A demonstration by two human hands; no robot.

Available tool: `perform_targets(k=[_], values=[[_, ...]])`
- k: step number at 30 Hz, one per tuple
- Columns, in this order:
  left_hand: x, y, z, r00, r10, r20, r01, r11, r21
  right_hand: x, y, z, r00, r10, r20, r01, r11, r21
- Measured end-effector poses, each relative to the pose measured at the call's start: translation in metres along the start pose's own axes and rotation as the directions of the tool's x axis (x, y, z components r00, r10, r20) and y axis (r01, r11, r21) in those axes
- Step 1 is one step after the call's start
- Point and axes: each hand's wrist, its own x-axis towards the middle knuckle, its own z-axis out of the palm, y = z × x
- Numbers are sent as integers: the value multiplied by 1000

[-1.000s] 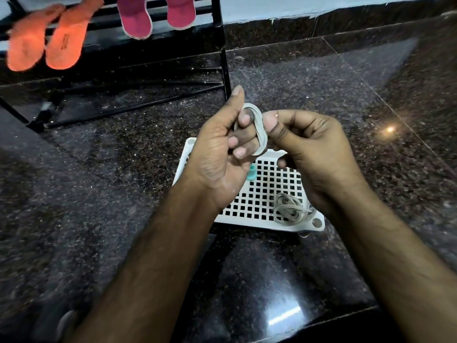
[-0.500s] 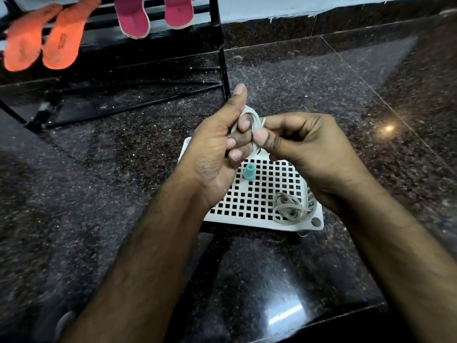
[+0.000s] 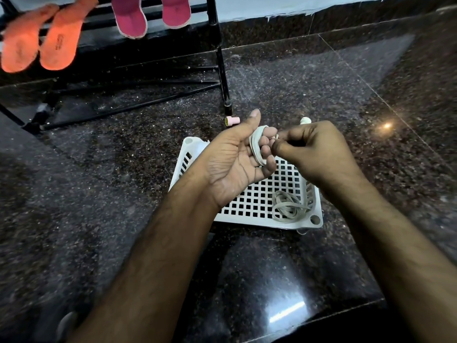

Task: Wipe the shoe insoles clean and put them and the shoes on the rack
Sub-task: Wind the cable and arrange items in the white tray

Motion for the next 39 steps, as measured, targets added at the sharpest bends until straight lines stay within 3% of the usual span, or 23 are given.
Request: perform_targets(k=[7,11,15,19,23,27,31,36,39], values=[[11,-12,-4,993,52,-111,-49,998,31,1,1,1,1000,-24,10,24,998,-58],[14,-18,-4,990,117,-82,-115,993,35,2,1,-4,1000,-4,18,5,998,-57],[15,-28,0,979,144,-141,-110,967,229,5,6,-16,997,75,3,-73,983,-170],[21,-40,-1,960,143,-240,-64,949,309,6,14,-23,987,159,-37,-163,938,-305],[23,-46,0,916,255,-309,-82,874,478,5,19,-16,974,225,-8,-205,873,-442],[22,-51,4,906,326,-269,-121,810,574,6,28,-4,973,228,-26,-204,803,-560],[19,-60,9,938,300,-176,-104,726,680,5,29,4,985,162,-59,-156,689,-707],[20,-65,10,948,265,-176,-65,704,707,4,28,6,992,111,-53,-110,613,-782],[21,-63,8,943,282,-179,-77,705,705,3,27,4,993,105,-53,-107,620,-777]])
